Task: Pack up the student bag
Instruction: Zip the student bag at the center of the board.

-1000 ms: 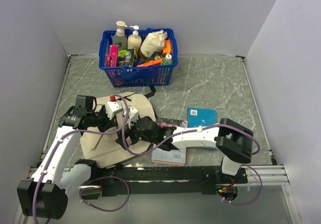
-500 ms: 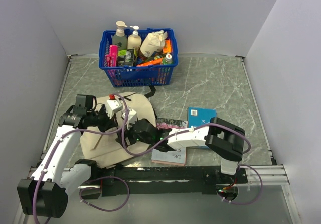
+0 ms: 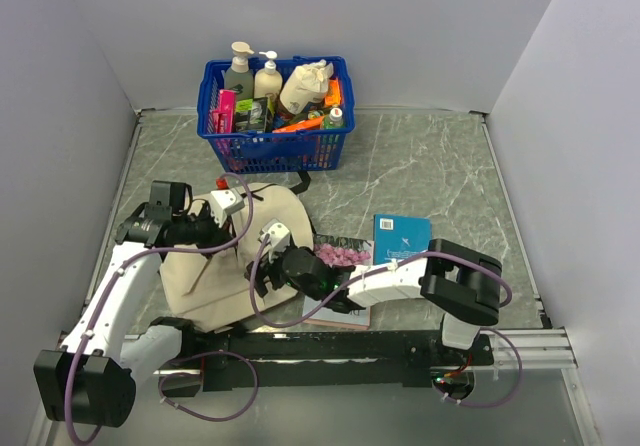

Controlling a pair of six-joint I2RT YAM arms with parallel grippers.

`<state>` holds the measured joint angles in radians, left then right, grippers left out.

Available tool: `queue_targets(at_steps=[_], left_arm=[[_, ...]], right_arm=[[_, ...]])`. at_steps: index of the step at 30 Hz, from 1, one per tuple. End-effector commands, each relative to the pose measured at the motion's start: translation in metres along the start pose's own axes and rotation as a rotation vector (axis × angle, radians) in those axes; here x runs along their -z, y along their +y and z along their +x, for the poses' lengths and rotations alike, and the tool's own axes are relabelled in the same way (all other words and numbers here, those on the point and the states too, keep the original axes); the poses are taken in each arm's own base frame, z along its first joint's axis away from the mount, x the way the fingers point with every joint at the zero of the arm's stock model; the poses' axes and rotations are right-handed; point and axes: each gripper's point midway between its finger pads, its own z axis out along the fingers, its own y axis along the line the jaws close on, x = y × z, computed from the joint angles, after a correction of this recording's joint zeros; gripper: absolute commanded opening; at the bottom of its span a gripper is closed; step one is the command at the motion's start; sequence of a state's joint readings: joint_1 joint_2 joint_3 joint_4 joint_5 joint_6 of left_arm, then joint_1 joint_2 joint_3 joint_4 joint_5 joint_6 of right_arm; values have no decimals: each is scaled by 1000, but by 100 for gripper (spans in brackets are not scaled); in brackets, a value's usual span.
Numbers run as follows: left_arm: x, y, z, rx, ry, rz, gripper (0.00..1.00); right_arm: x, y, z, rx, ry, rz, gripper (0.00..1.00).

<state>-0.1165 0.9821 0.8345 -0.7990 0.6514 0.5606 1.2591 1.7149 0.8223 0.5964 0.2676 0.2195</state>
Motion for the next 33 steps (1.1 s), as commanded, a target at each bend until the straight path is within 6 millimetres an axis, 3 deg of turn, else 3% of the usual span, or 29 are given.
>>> queue_targets(at_steps=[1, 5, 10, 18, 22, 25, 26, 28, 29, 31, 33], left_arm=[[8, -3, -29, -36, -81, 24, 1], [5, -5, -21, -33, -64, 33, 1], [2, -5, -12, -39, -45, 33, 1], [3, -6, 7, -69, 8, 15, 1], [2, -9, 14, -63, 24, 19, 1], [4, -9, 11, -67, 19, 21, 1], [5, -9, 9, -70, 12, 20, 1], [6, -9, 7, -72, 10, 17, 1], [7, -8, 6, -75, 9, 14, 1], [7, -9, 9, -77, 19, 12, 1], [5, -8, 17, -87, 40, 7, 1]], right_arm=[[-2, 13, -36, 6, -110, -34, 86], [-8, 24, -44, 15, -120, -81, 84], [-13, 35, -36, 15, -87, -137, 80], [-27, 27, -13, 22, -23, -103, 77], [-30, 27, -12, 29, -14, -99, 71], [-32, 27, -9, 34, 2, -103, 59], [-34, 28, -9, 34, 5, -104, 45], [-33, 29, -10, 32, 6, -106, 28], [-32, 28, -10, 31, 7, -102, 12], [-31, 26, -11, 27, 6, -93, 0], [-27, 25, -11, 23, 6, -90, 0]])
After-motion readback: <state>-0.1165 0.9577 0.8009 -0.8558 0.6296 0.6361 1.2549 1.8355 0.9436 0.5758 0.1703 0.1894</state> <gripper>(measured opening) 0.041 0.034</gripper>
